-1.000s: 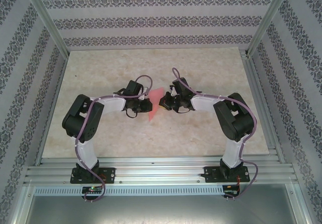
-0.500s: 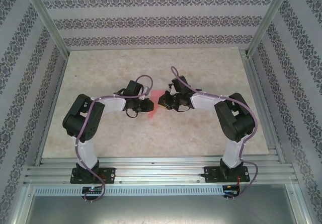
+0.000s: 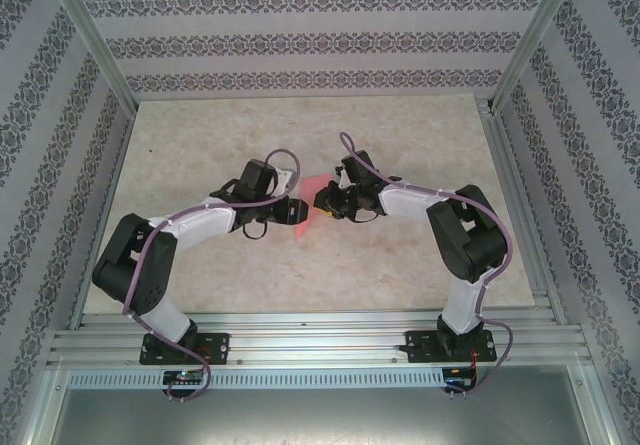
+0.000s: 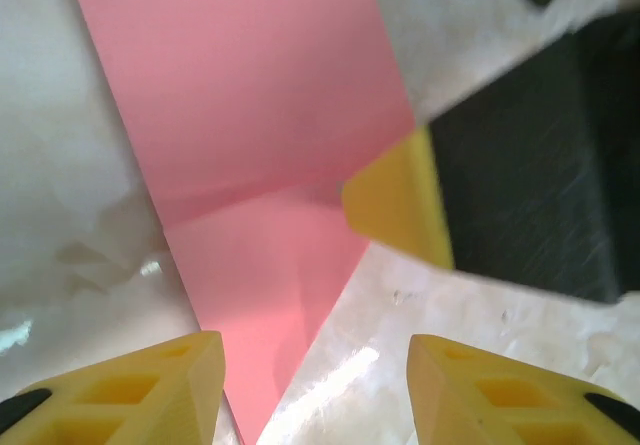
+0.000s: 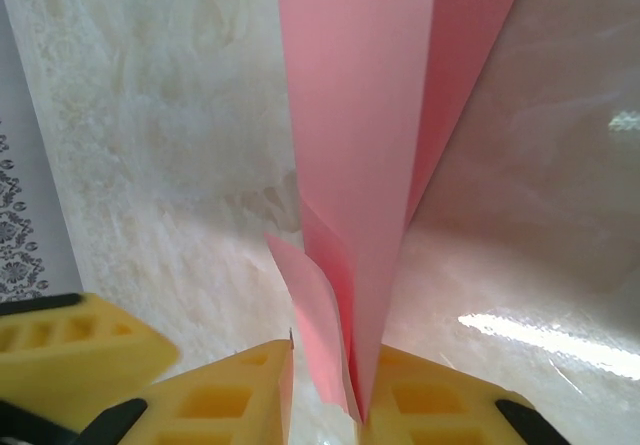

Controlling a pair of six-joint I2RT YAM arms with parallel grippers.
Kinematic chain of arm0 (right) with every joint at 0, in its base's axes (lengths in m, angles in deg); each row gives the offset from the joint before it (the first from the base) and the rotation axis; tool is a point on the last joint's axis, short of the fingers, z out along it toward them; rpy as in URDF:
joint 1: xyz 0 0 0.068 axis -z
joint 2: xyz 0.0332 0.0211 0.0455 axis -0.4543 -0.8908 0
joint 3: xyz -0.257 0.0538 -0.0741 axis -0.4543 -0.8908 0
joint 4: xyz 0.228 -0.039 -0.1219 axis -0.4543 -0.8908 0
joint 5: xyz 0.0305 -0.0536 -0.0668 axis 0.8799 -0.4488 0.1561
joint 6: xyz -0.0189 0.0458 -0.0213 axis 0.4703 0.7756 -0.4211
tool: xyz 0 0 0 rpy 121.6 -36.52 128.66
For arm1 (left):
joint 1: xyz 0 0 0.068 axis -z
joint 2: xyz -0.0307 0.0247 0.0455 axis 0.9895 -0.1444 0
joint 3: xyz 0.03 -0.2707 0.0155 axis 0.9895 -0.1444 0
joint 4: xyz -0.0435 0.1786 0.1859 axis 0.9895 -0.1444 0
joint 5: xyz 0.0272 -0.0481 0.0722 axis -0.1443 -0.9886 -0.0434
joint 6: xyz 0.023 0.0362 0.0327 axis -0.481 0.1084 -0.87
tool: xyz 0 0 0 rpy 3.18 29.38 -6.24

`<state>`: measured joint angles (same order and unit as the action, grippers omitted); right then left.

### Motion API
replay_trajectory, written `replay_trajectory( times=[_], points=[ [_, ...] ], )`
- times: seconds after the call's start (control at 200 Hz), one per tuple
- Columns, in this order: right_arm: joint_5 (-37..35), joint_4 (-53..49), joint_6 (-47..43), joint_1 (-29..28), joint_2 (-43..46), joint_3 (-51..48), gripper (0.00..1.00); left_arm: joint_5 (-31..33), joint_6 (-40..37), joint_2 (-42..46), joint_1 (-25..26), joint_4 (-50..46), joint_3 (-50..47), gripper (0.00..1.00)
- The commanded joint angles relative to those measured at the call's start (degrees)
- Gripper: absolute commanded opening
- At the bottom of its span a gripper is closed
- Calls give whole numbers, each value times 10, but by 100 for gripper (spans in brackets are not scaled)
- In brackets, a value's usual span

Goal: Fold a paper plane with a square sheet of paper (fold left side to right side)
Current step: Fold the wing for the fifth time at the center of the table.

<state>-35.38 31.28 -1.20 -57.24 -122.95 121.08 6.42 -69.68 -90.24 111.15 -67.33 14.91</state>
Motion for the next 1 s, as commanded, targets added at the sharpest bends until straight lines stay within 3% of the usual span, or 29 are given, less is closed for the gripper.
replay_trajectory(
  times=[0.0, 0.135, 0.435, 0.58, 0.999],
  points=[
    [-2, 27, 13, 8, 20, -2, 23, 18, -46, -20, 19, 30, -9, 55],
    [-2, 29, 20, 8, 22, -3, 23, 46, -62, -45, 39, 31, 6, 59],
    [1, 38, 29, 8, 19, 0, 22, 183, -81, -86, 80, 7, 40, 60],
    [1, 36, 28, 8, 17, 2, 22, 205, -79, -91, 83, 0, 43, 54],
    [0, 17, 13, 13, 20, 3, 22, 164, -72, -101, 83, -6, 56, 28]
  ],
)
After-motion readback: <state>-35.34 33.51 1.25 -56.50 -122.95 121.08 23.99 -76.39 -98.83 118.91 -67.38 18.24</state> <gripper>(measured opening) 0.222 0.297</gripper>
